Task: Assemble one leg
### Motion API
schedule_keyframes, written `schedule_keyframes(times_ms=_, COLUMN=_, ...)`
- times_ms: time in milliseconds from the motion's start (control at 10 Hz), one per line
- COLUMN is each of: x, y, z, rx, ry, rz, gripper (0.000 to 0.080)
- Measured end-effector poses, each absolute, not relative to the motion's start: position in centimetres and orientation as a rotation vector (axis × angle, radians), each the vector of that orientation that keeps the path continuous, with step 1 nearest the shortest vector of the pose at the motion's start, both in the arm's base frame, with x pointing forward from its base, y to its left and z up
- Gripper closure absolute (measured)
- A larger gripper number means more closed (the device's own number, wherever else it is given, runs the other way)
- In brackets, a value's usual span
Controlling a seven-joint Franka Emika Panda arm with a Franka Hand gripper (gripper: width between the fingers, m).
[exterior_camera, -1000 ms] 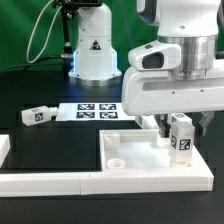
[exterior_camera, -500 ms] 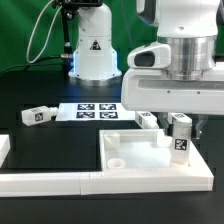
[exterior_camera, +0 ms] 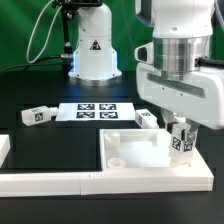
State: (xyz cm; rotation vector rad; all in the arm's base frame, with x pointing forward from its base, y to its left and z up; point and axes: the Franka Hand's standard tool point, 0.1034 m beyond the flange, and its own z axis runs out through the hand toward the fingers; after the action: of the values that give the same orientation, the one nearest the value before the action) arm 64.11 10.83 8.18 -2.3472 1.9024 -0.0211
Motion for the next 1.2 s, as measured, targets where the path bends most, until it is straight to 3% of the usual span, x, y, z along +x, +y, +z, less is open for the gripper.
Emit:
schedule_keyframes(times_ms=400, x=64.0, y=10.6, z=8.1, rx=-2.351, ry=1.879, rz=-0.018, gripper=0.0511)
schedule_keyframes(times_ms=500, x=63.7, y=10.9, z=8.0, rx=-2.501, ry=1.69, rz=-0.015, gripper=0.032)
schedule_keyframes(times_ms=600, x=63.7, y=11.2, z=8.2, rx=-2.673, ry=1.423, rz=-0.015, gripper=0.0188)
schedule_keyframes(times_ms=1200, x=63.8, y=11.6, z=8.0, rx=-2.974, ry=0.68, rz=-0.042, gripper=0.0151)
